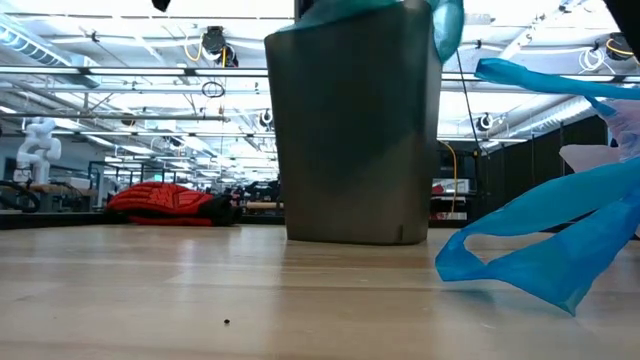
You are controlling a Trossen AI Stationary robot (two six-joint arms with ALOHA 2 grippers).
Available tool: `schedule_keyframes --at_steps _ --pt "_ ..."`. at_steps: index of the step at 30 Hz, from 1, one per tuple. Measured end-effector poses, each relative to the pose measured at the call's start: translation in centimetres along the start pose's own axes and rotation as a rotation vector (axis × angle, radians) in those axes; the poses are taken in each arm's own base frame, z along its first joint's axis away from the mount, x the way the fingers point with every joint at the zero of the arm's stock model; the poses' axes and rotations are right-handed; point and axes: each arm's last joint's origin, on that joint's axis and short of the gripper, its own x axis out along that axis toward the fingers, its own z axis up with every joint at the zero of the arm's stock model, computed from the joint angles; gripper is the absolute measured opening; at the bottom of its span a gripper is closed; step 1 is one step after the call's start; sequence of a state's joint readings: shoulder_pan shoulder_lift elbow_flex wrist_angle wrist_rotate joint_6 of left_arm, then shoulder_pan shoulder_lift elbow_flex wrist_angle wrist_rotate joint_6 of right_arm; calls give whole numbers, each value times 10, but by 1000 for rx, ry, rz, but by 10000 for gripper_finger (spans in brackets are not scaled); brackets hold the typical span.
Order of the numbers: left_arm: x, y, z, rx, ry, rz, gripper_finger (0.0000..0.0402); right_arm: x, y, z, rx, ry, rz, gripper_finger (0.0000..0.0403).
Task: Place trash/remove bag and relplace
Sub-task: Insert the blue trash bag into the black trash bin
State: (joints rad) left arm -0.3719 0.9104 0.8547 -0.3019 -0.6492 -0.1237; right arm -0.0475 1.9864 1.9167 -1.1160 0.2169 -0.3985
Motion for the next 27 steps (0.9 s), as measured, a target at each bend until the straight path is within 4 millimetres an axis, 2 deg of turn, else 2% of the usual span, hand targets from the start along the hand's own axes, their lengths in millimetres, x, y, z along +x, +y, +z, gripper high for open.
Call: schedule_keyframes --at_steps 9,12,18,21,27 --pt "-14 -5 -6 2 21 46 0 52 -1 8 -13 14 84 0" --pt "-17 -7 -9 16 32 70 0 75 -1 10 -5 0 145 0" --pt "-21 -9 -12 19 34 95 0 97 -6 8 -6 25 151 0" --pt "-21 -9 -12 25 35 93 0 89 -6 8 -22 9 145 0" --pt "-24 -7 -11 18 26 97 0 44 -7 12 -14 -78 105 0"
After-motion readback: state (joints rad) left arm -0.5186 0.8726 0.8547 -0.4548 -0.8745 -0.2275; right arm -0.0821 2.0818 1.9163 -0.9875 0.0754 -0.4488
